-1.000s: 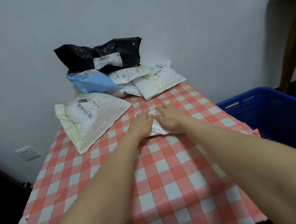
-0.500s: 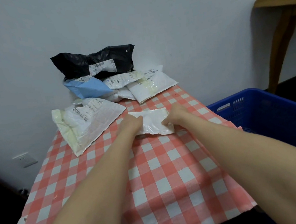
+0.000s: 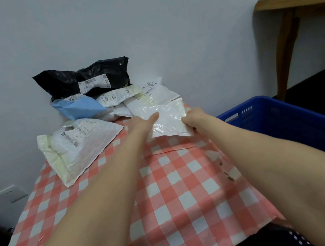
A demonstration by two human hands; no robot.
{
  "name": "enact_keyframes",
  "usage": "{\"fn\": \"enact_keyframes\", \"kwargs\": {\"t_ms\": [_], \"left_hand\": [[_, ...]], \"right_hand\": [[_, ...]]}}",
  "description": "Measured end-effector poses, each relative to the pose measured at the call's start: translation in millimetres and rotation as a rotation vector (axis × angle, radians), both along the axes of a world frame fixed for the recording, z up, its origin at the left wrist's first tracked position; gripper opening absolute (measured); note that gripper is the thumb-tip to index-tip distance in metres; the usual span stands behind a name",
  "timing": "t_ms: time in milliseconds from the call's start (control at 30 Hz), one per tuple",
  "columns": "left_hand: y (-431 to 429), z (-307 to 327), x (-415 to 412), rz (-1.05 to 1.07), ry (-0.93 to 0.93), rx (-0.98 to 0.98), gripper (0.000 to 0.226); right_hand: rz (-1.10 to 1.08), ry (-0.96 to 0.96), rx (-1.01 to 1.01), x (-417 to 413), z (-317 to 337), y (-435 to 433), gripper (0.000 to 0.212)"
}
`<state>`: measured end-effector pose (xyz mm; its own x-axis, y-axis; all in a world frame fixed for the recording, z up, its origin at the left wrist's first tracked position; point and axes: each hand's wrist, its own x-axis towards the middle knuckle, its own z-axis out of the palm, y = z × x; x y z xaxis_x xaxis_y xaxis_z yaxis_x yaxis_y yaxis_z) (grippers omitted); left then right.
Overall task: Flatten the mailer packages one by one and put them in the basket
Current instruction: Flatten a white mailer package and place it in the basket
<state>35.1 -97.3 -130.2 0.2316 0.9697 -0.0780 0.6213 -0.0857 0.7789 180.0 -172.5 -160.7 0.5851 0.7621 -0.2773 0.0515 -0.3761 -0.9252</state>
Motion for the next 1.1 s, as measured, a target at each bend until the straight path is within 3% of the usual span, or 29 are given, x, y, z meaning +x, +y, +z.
{"fn": "enact_keyframes", "kwargs": {"t_ms": [100, 300, 433, 533, 700, 800, 900, 1100], "left_hand": [[-5.5, 1.3, 22.6, -0.001, 0.028, 0.014, 0.076], [-8.6, 1.1, 75.2, -0.053, 0.055, 0.028, 0.045], [-10.4, -2.9, 117.5, -0.098, -0.056, -0.017, 0.045], [-14.1, -5.5, 147.6, -0.156, -0.021, 0.013, 0.025], [-15.6, -17.4, 194.5, -0.189, 0.031, 0.028, 0.026], [-26.8, -28.4, 223.1, -0.246, 0.024, -0.121, 0.01], [-33.3, -47.3, 257.6, -0.318, 0.043, -0.23, 0.01], [-30.6, -79.2, 289.5, -0.39, 0.212, -0.307, 0.012]], "right_hand": [[-0.027, 0.012, 0.017, 19.2, 0.8, -7.2, 0.037], [-0.177, -0.035, 0.065, 69.5, -6.5, -25.2, 0.03], [-0.29, -0.038, 0.041, 108.3, -22.4, -35.7, 0.027], [-0.372, -0.024, 0.016, 132.8, -33.9, -43.2, 0.024], [-0.471, 0.284, 0.079, 161.4, -60.1, -58.1, 0.045], [-0.395, 0.481, 0.094, 173.9, -76.3, -70.8, 0.051], [-0.331, 0.666, 0.151, 192.8, -100.4, -71.0, 0.064], [-0.519, 0.842, 0.294, 208.9, -136.9, -56.5, 0.034]]}}
